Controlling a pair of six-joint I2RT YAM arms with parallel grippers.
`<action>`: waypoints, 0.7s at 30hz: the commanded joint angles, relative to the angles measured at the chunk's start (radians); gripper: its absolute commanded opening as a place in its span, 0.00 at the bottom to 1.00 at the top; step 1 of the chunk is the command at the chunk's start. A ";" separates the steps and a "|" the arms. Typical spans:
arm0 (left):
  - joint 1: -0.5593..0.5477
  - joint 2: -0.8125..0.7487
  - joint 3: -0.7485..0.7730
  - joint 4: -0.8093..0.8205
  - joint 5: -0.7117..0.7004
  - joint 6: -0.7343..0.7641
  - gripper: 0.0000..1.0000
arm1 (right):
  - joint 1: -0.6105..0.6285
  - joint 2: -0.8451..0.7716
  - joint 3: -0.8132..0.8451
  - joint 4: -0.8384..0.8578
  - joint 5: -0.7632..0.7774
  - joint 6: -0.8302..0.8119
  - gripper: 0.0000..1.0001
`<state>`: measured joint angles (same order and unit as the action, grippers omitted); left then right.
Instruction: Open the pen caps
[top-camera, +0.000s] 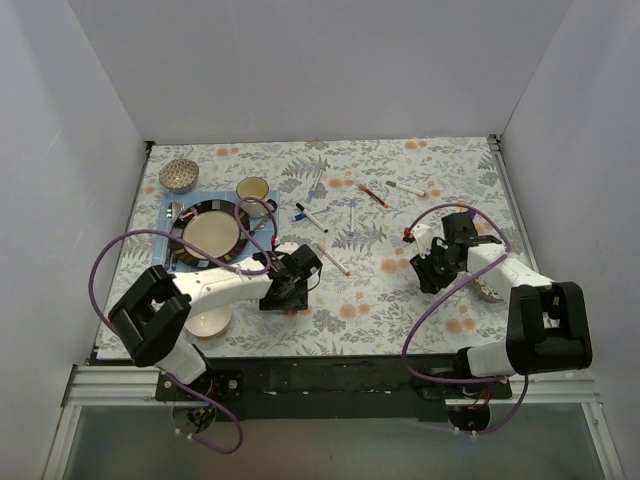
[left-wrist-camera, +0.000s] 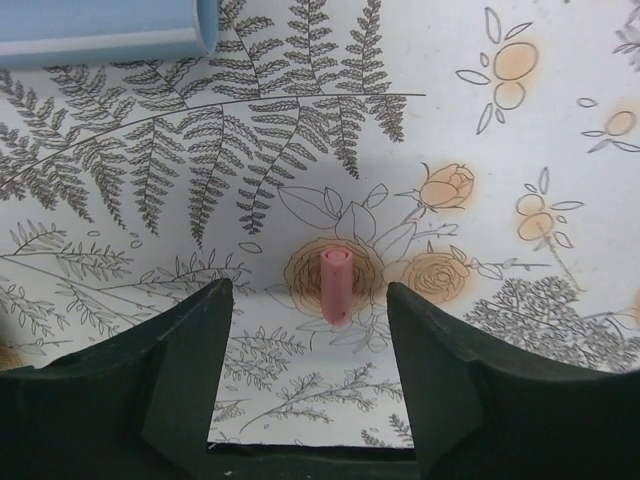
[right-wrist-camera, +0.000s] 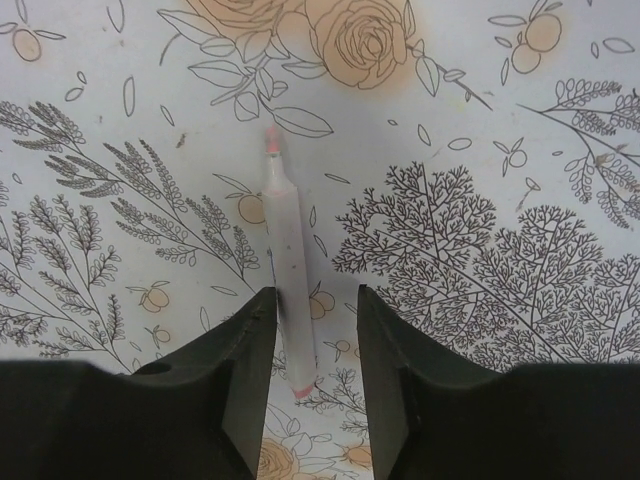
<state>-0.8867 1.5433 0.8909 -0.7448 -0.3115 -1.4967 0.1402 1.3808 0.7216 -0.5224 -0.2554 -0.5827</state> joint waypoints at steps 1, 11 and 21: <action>-0.005 -0.144 0.006 -0.001 -0.031 0.006 0.68 | -0.020 0.011 -0.001 -0.008 0.021 -0.005 0.47; -0.001 -0.599 0.008 0.100 0.009 0.207 0.98 | -0.010 -0.092 0.107 -0.085 -0.186 -0.091 0.53; 0.006 -0.911 -0.193 0.332 -0.098 0.257 0.98 | 0.303 0.142 0.340 0.024 -0.286 0.104 0.67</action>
<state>-0.8852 0.6506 0.7261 -0.4671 -0.3576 -1.2636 0.3065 1.3769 0.9604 -0.5694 -0.5396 -0.6025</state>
